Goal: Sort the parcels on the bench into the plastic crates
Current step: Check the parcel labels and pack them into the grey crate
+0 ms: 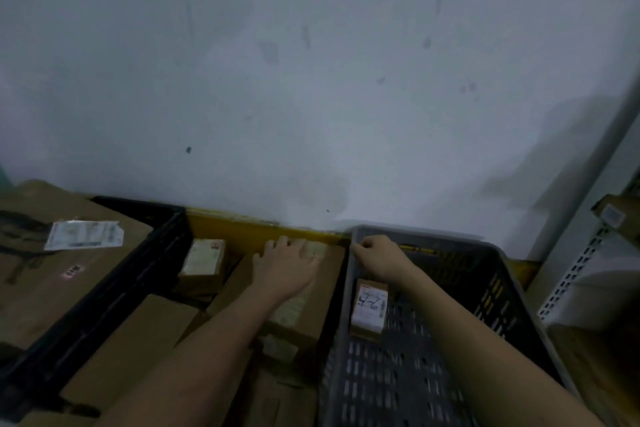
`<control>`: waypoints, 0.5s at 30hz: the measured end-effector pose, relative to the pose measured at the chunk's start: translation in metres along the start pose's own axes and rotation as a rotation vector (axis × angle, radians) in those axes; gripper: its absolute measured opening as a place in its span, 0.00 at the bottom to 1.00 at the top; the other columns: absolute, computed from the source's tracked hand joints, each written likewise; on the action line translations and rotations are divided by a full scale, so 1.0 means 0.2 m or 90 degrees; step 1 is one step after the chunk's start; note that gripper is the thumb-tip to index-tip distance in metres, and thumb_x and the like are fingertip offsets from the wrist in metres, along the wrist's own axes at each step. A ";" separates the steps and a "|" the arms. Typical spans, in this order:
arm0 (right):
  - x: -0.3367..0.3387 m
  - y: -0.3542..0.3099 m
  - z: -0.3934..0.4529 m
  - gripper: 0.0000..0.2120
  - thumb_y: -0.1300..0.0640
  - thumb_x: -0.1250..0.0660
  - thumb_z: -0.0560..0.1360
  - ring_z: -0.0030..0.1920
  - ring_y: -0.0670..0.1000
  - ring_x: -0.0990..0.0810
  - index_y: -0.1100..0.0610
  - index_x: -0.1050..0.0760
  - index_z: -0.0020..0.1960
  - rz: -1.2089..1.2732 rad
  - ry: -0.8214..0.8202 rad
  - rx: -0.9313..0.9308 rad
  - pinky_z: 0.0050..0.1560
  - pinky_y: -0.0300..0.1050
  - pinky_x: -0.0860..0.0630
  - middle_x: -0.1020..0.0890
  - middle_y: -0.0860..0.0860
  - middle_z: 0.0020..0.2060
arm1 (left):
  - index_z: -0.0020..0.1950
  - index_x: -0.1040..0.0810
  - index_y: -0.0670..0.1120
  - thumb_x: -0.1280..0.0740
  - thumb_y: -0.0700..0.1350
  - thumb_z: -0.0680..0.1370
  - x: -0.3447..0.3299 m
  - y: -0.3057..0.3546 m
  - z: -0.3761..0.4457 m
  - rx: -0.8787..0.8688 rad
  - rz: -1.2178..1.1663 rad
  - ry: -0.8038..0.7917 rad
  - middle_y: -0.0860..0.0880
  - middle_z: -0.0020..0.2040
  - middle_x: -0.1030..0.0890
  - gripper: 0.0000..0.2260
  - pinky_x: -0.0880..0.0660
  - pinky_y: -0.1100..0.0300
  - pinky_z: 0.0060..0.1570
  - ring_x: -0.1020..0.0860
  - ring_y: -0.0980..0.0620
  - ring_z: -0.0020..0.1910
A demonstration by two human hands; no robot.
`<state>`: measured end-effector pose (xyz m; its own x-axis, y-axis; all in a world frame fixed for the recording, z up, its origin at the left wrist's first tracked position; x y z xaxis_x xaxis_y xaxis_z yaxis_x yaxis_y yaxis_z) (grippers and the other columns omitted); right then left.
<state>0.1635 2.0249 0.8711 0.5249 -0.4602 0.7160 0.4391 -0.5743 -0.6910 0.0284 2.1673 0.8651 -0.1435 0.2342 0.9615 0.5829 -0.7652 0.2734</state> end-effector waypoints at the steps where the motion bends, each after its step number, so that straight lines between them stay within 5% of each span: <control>1: -0.03 -0.04 0.01 0.17 0.48 0.40 0.82 0.36 0.54 0.28 0.58 0.30 0.39 -0.007 -0.010 0.007 0.37 0.45 0.33 0.27 0.58 0.36 | 0.77 0.37 0.56 0.48 0.66 0.79 0.03 -0.06 -0.01 0.005 0.009 -0.002 0.48 0.76 0.36 0.28 0.39 0.41 0.69 0.39 0.43 0.74; 11: -0.48 -0.43 0.16 0.20 0.45 0.41 0.82 0.31 0.56 0.30 0.56 0.30 0.36 -0.137 -0.122 0.070 0.35 0.44 0.35 0.30 0.51 0.29 | 0.75 0.34 0.58 0.47 0.66 0.79 0.15 -0.74 -0.05 0.091 0.040 -0.013 0.51 0.76 0.35 0.26 0.34 0.44 0.67 0.36 0.44 0.73; 13: -0.58 -0.51 0.19 0.21 0.45 0.41 0.82 0.33 0.55 0.26 0.56 0.28 0.35 -0.158 -0.125 0.083 0.33 0.44 0.34 0.27 0.51 0.30 | 0.75 0.34 0.57 0.47 0.66 0.80 0.15 -0.87 -0.05 0.104 0.043 -0.018 0.50 0.75 0.33 0.27 0.32 0.45 0.66 0.35 0.44 0.72; 15: -0.69 -0.57 0.22 0.20 0.45 0.41 0.82 0.40 0.54 0.22 0.58 0.21 0.44 -0.159 -0.149 0.084 0.39 0.46 0.28 0.20 0.55 0.38 | 0.76 0.35 0.56 0.47 0.66 0.80 0.14 -0.99 -0.05 0.112 0.039 -0.026 0.49 0.74 0.33 0.27 0.33 0.45 0.66 0.35 0.43 0.72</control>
<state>0.0731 2.1839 0.8465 0.5360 -0.1406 0.8324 0.6565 -0.5505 -0.5157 -0.0992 2.3187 0.8388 -0.0738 0.2173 0.9733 0.7214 -0.6622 0.2025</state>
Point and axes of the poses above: each hand's wrist, its own z-axis towards the middle knuckle, its own x-axis out of the back of the hand, y = z × x, the point moved 5 cm from there along z, towards the middle knuckle
